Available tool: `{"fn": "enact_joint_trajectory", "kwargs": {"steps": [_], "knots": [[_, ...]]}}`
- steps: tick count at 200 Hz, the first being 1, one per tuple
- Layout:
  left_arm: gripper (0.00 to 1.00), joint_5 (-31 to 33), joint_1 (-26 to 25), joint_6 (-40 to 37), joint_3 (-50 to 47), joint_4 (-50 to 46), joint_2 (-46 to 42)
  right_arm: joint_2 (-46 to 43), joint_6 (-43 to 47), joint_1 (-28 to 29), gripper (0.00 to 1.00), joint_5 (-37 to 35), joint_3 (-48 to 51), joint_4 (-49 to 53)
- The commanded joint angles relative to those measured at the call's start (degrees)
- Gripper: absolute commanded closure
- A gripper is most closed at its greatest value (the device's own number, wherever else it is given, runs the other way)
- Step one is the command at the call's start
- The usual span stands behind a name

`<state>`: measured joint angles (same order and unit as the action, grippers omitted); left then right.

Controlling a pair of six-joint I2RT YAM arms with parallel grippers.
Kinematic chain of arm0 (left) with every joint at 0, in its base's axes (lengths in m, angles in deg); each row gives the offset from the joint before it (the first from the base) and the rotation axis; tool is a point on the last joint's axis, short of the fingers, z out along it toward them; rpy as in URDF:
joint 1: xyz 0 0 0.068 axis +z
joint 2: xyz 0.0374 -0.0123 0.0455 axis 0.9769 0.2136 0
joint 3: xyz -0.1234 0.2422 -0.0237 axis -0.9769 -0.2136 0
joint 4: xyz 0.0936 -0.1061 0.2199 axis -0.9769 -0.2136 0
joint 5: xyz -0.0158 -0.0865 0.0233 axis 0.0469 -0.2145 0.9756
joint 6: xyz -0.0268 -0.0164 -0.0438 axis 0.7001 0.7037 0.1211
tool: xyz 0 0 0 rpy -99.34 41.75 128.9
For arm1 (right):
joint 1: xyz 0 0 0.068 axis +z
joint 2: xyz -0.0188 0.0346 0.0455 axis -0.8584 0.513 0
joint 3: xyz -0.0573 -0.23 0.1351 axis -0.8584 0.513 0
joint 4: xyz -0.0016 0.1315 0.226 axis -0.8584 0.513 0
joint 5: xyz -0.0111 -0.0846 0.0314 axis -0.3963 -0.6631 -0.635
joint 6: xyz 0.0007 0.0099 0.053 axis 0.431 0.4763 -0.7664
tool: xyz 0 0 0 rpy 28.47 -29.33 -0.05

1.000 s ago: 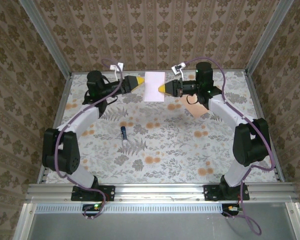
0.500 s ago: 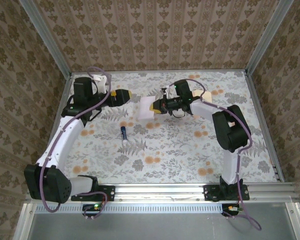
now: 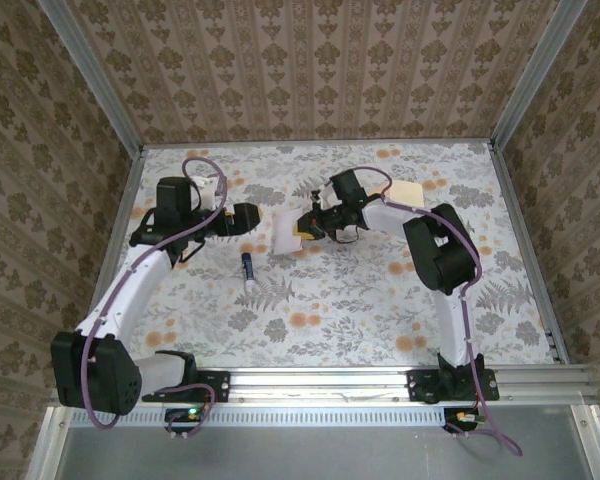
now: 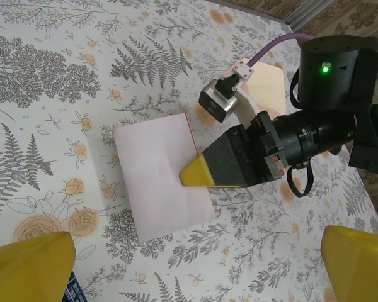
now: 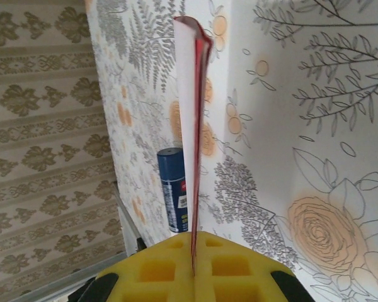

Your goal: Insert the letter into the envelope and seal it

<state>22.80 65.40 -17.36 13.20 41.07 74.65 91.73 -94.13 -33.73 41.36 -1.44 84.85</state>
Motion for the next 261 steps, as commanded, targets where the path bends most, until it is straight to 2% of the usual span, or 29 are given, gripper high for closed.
{"fn": "enact_joint_trajectory", "kwargs": {"steps": [1, 35, 75, 148, 197, 261], "knots": [[0.00, -0.11, 0.33, 1.52, -1.49, 3.23, -1.64, 1.73, 2.24, 0.51, 1.00, -1.81, -1.85, 2.96], [0.00, -0.58, 0.40, 2.47, -2.96, 5.13, -0.75, 1.93, 3.62, 1.00, 1.00, -4.20, -2.37, 4.98], [0.00, -2.03, 0.41, 3.34, -3.37, 7.26, 0.36, 2.62, 3.68, 1.10, 0.94, -5.36, -2.38, 5.61], [0.00, -2.30, 0.41, 3.70, -3.10, 8.02, 1.77, 2.18, 5.39, 1.22, 0.69, -8.39, -3.60, 9.02], [0.00, -2.56, 0.43, 4.18, -2.81, 8.48, 2.47, 1.21, 6.69, 1.24, 0.65, -10.98, -4.63, 11.79], [0.00, -2.47, 0.41, 3.82, -2.18, 7.97, 2.52, -0.62, 6.23, 1.24, 0.41, -13.57, -6.01, 14.02]]}}
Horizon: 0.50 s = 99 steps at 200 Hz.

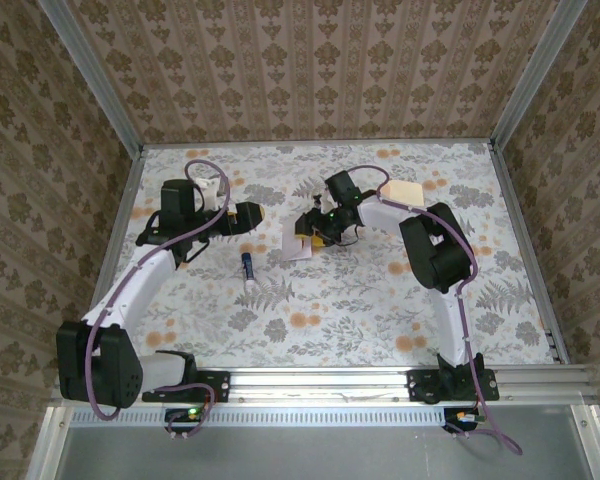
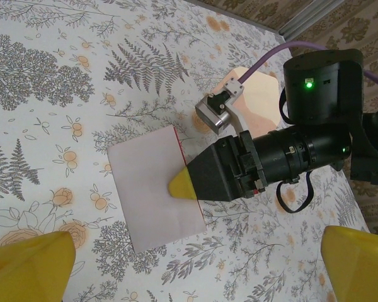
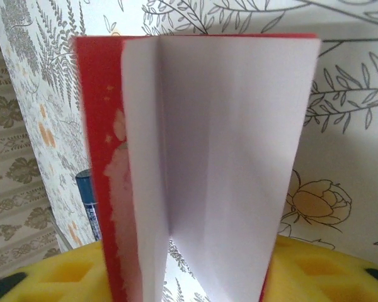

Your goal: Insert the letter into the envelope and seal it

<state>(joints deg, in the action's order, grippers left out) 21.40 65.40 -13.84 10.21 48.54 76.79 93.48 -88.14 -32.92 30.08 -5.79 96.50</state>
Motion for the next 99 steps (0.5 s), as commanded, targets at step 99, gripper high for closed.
{"fn": "enact_joint_trajectory", "kwargs": {"steps": [99], "knots": [[0.00, -0.90, 0.89, -2.18, 2.79, -2.50, 0.34, -5.72, -0.98, 0.59, 0.19, -8.39, -2.51, 5.09]]}}
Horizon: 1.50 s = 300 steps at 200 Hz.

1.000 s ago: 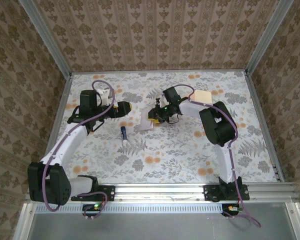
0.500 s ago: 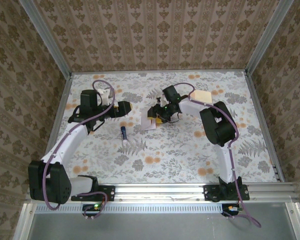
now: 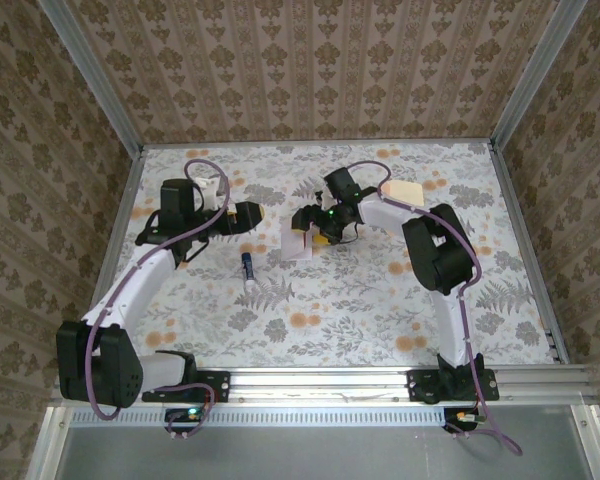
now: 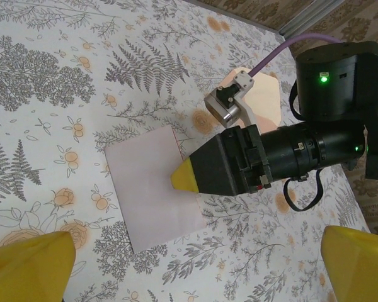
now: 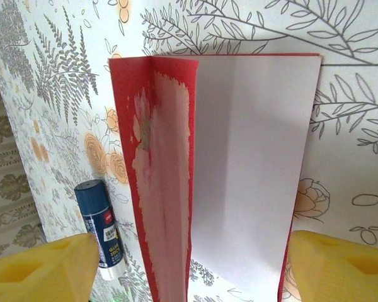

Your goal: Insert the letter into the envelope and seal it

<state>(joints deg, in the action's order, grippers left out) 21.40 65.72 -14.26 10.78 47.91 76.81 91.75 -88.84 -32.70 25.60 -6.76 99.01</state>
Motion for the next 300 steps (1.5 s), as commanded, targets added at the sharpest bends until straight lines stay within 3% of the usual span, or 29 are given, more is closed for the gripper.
{"fn": "enact_joint_trajectory", "kwargs": {"steps": [1, 96, 139, 186, 235, 300], "knots": [[0.00, -0.90, 0.54, -1.83, 2.28, -1.87, 0.32, -4.06, -0.26, 0.41, 0.19, -3.99, -1.51, 2.67], [0.00, 2.58, 0.74, -8.47, 10.47, -9.26, 3.10, -15.60, 7.28, -1.77, 0.00, -18.07, -0.91, 9.70], [0.00, 4.37, -0.60, -9.27, 15.71, -9.06, 6.47, -20.64, 11.48, -8.68, 0.00, -17.08, 1.04, 10.65], [0.00, 8.86, -7.00, -11.47, 23.62, -10.02, 13.68, -24.39, 16.70, -19.16, 0.02, -15.05, 2.18, 11.03], [0.00, 11.62, -13.66, -11.76, 31.42, -8.41, 21.98, -21.52, 22.77, -29.89, 0.04, -10.49, 1.67, 8.57], [0.00, 7.83, -18.29, -12.45, 35.01, -6.54, 26.92, -11.40, 28.13, -35.31, 0.08, -10.66, -4.29, 6.69]]}}
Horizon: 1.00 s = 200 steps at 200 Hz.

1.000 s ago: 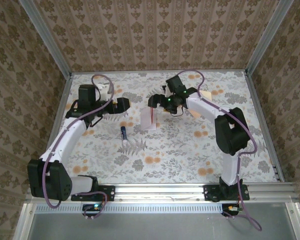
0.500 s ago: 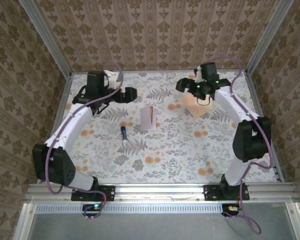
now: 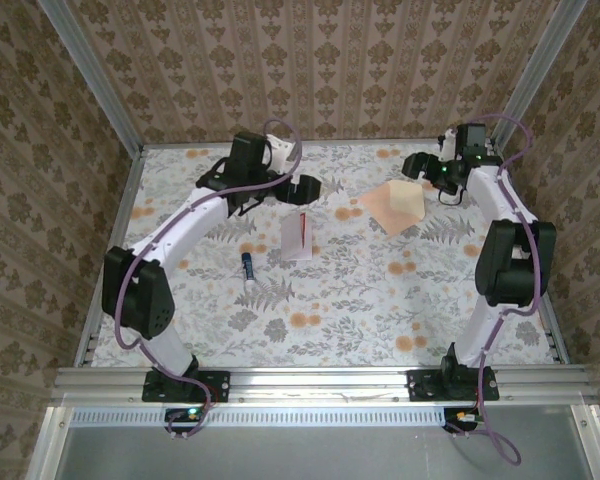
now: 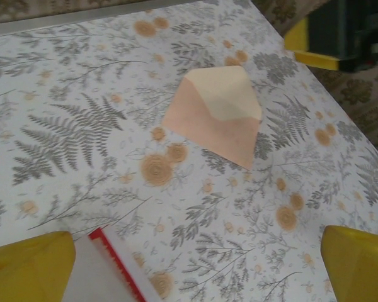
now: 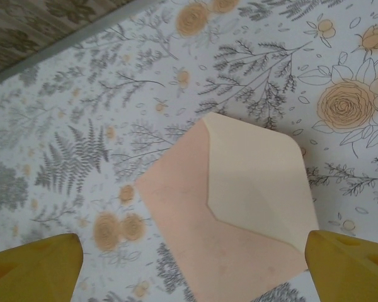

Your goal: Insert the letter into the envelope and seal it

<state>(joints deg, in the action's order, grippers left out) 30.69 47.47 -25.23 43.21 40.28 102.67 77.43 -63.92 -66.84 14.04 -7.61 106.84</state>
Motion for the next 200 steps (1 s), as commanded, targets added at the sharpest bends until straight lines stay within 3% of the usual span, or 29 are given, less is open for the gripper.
{"fn": "enact_joint_trajectory", "kwargs": {"steps": [1, 68, 112, 169, 200], "knots": [[0.00, -1.48, -0.04, -1.43, 2.63, 1.09, 1.17, 3.12, 3.31, -1.22, 0.08, 0.85, -3.56, -1.16], [0.00, -3.97, 0.26, -2.45, 7.14, -1.04, 5.09, 14.59, 7.98, -2.88, 0.11, 3.98, -13.36, 2.33], [0.00, -9.82, 3.46, 2.89, 6.14, 3.76, 5.50, 19.07, 11.32, -3.28, 0.15, 6.81, -16.32, 5.48], [0.00, -10.58, 5.96, 3.11, 5.54, 2.88, 5.36, 21.12, 12.06, -3.90, 0.25, 9.71, -15.95, 6.83], [0.00, -10.63, 5.93, 3.19, 4.36, 2.82, 4.90, 21.16, 12.48, -3.98, 0.36, 9.42, -15.74, 7.64]]}}
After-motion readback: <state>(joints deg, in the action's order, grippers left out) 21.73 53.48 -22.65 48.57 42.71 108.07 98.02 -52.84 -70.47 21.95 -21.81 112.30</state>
